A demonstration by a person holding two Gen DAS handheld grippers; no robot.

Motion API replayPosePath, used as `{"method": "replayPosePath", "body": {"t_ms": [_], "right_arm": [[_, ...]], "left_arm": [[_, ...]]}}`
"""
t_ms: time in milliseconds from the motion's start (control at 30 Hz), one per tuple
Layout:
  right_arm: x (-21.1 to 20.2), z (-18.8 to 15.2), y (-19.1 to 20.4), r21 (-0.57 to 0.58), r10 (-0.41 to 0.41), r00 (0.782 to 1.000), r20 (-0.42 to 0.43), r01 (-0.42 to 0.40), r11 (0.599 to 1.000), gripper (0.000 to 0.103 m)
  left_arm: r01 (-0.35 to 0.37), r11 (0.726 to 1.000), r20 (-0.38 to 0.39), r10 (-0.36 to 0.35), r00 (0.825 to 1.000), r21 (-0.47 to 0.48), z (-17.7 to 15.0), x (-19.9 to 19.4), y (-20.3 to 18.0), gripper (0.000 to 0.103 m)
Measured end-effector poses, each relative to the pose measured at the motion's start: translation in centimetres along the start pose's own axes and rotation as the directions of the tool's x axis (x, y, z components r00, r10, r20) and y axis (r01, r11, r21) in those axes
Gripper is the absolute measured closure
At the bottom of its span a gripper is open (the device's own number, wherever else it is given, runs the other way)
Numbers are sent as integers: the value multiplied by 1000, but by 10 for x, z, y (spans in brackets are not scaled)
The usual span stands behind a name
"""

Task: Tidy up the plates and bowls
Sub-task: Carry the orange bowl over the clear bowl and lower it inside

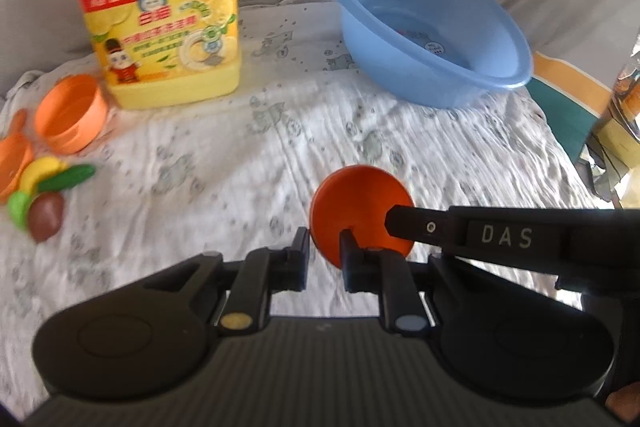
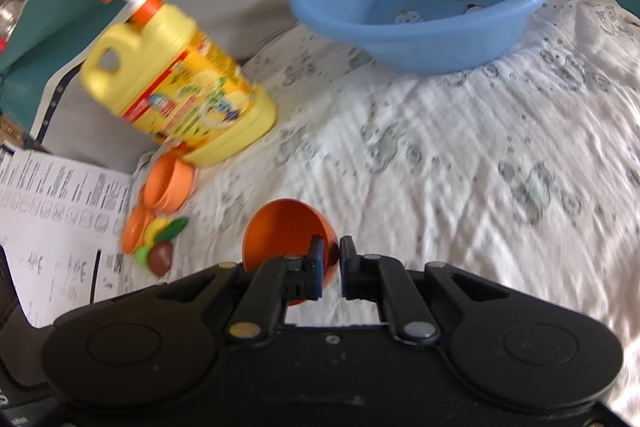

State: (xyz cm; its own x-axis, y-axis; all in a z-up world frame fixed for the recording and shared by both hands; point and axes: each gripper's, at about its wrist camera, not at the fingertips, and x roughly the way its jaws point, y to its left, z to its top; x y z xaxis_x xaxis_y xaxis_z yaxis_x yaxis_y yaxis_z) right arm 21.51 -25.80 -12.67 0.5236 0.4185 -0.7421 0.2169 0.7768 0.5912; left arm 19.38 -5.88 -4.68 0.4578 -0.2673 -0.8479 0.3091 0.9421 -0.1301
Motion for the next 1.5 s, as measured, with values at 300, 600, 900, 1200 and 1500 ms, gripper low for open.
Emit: {"method": "replayPosePath", "body": {"t_ms": [300,600,900,1200,1500], "right_arm": [[-41,-50,19,-45,17,1000,-18,-17,999,94],[-80,-93,34,-82,27,999,-29,-30,996,94],[-104,-127,37,-121,22,999,-34,-26,992,94],[-110,-150,29,-119,11,998,-63,-19,993,92],[-106,-161,24,-116,3,995,-103,-15,993,92]], "left_arm": [[8,1000,24,-8,1000,-18,-54,-59,1,88],[23,999,46,-21,999,-48,-98,-100,4,88],[29,999,59,-27,998,-43,-137,-125,-2,88],[38,998,37,-36,999,-46,-163,-127,-7,88],[40,998,7,-40,999,-52,-178,-121,-6,88]]}}
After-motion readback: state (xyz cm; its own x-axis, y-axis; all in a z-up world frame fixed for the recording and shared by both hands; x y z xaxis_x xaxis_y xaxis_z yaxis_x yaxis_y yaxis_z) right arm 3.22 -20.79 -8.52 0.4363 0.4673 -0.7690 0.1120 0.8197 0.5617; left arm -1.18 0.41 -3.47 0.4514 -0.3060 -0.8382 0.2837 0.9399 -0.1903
